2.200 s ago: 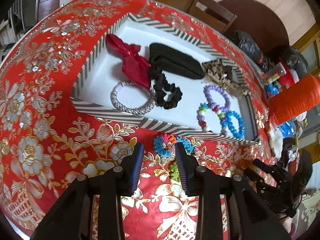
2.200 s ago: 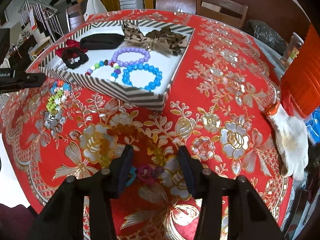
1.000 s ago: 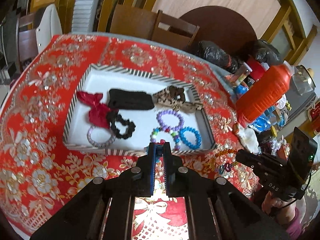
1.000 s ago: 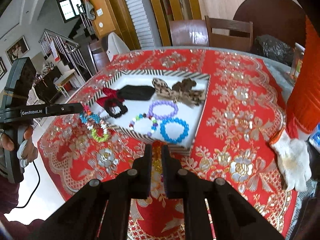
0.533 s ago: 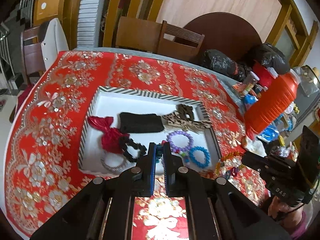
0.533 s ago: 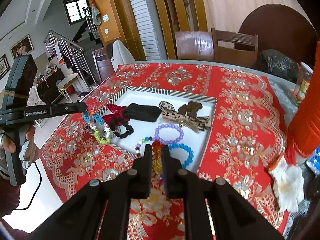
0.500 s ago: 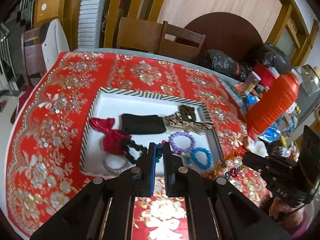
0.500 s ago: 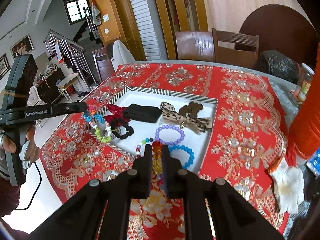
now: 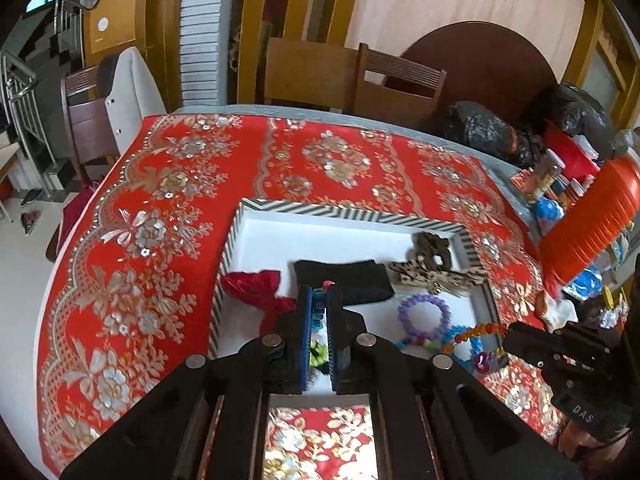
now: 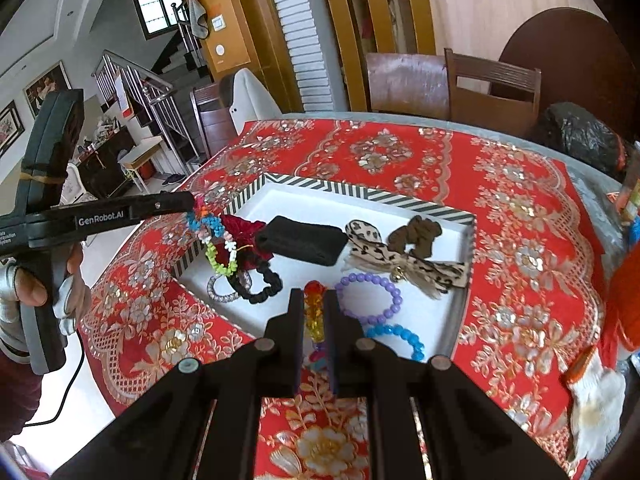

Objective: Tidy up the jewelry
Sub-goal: 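Carry the hair tie and orange bracelet into the tray and open both tools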

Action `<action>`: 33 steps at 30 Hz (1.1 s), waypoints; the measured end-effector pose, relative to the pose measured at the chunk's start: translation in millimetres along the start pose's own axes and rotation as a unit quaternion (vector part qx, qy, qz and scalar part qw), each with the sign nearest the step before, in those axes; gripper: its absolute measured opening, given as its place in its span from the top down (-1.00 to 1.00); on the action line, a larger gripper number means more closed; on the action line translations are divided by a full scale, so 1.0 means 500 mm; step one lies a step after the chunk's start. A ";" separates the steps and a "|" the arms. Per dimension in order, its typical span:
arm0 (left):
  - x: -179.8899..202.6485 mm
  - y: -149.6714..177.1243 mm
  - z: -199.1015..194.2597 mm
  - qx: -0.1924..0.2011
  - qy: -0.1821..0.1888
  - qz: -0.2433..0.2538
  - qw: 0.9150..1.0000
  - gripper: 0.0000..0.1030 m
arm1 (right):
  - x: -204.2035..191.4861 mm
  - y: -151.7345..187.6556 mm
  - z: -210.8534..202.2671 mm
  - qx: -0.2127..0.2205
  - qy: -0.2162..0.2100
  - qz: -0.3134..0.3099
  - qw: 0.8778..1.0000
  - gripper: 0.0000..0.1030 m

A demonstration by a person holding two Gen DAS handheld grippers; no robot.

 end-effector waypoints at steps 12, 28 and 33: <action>-0.012 -0.062 0.059 -0.002 -0.025 0.000 1.000 0.61 | -0.005 -0.033 0.091 -0.021 -0.018 0.006 1.000 0.82; 0.018 -0.143 0.175 -0.013 -0.023 -0.022 0.999 0.61 | 0.026 -0.044 0.211 -0.032 -0.027 0.048 0.998 0.82; 0.013 -0.130 0.225 -0.031 -0.035 -0.031 0.998 0.61 | 0.086 -0.015 0.221 -0.046 0.008 0.085 0.995 0.82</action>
Point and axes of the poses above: each gripper's, at about its wrist camera, not at the fingertips, and z roughly the way its jaws point, x to its right, y to its underside, the point moved 2 cm from there along z, roughly the way its jaws point, and after that the axes turned 15 degrees about -y, right-handed, at the moved point
